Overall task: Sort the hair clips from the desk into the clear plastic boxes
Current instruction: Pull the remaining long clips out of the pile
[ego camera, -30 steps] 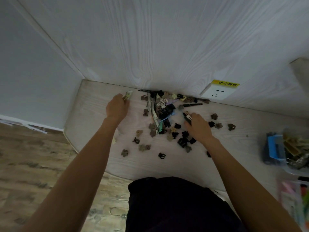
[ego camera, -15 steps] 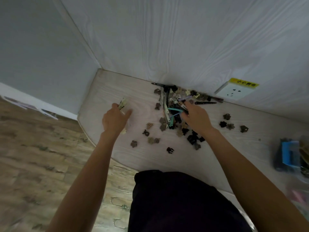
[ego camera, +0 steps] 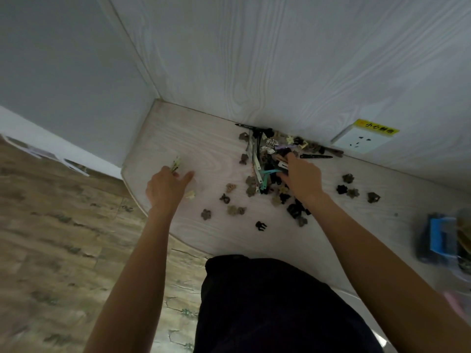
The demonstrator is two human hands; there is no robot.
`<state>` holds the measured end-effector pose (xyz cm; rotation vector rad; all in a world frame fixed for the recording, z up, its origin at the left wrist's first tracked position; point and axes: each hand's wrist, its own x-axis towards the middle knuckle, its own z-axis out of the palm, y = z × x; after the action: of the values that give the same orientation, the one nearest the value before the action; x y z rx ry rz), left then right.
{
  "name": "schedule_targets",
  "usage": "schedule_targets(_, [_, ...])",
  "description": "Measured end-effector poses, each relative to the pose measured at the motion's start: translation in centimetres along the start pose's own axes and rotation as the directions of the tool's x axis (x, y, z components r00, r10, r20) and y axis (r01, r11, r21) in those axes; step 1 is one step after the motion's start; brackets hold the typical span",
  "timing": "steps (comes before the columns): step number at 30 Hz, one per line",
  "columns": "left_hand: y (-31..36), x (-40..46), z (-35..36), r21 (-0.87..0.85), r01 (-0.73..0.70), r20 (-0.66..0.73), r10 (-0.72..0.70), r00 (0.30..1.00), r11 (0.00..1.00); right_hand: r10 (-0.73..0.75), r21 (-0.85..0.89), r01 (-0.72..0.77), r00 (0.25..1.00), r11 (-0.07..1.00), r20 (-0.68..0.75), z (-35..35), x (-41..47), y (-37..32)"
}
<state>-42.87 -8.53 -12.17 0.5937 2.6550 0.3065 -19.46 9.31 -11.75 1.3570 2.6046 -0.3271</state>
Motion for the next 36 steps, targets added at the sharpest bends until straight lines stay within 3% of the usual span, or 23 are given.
schedule_targets(8, [3.6, 0.7, 0.6, 0.065, -0.085, 0.138, 0.076, 0.987, 0.994, 0.151, 0.137, -0.167, 0.981, 0.976, 0.120, -0.7, 0.2, 0.3])
schedule_targets(12, [5.5, 0.7, 1.2, 0.078, -0.195, 0.186, 0.178, 0.966, 0.978, 0.231, 0.248, -0.272, 0.956, 0.930, 0.180, -1.0, -0.9, 2.0])
schedule_targets(17, [7.1, -0.2, 1.9, 0.037, -0.348, 0.223, 0.332, 0.917, 0.937, 0.303, 0.412, -0.325, 0.945, 0.851, 0.120, -1.9, -4.2, 4.5])
schedule_targets(19, [8.1, -1.4, 1.5, -0.058, -0.414, 0.183, 0.417, 0.890, 0.908, 0.366, 0.612, -0.374, 0.919, 0.697, 0.145, -2.4, -6.1, 5.1])
schedule_targets(23, [11.0, -5.6, 0.5, -0.302, -0.503, 0.166, 0.564, 0.809, 0.810, 0.481, 0.875, -0.453, 0.814, 0.172, 0.327, -3.3, -10.8, 5.7])
schedule_targets(26, [13.9, -10.9, 1.6, -0.556, -0.389, 0.300, 0.614, 0.730, 0.734, 0.457, 0.921, -0.371, 0.803, -0.119, 0.382, -2.9, -16.0, 7.5])
schedule_targets(28, [15.4, -14.3, 3.6, -0.671, -0.237, 0.442, 0.635, 0.634, 0.703, 0.502, 0.939, -0.274, 0.794, -0.207, 0.343, -2.6, -20.1, 9.4])
schedule_targets(29, [16.0, -15.9, 4.8, -0.669, -0.199, 0.509, 0.636, 0.580, 0.716, 0.557, 0.949, -0.247, 0.769, -0.196, 0.315, -2.4, -22.2, 10.5])
schedule_targets(32, [18.1, -21.3, 8.0, -0.670, -0.137, 0.629, 0.657, 0.416, 0.729, 0.776, 0.945, -0.326, 0.604, 0.034, 0.181, -1.7, -28.6, 15.1])
schedule_targets(34, [19.6, -24.9, 9.9, -0.689, -0.059, 0.656, 0.656, 0.372, 0.722, 0.861, 0.857, -0.494, 0.491, 0.146, 0.136, -0.7, -32.1, 18.9])
schedule_targets(36, [20.7, -28.3, 11.5, -0.698, -0.031, 0.665, 0.664, 0.341, 0.715, 0.882, 0.739, -0.642, 0.448, 0.206, 0.143, 0.5, -34.1, 22.3])
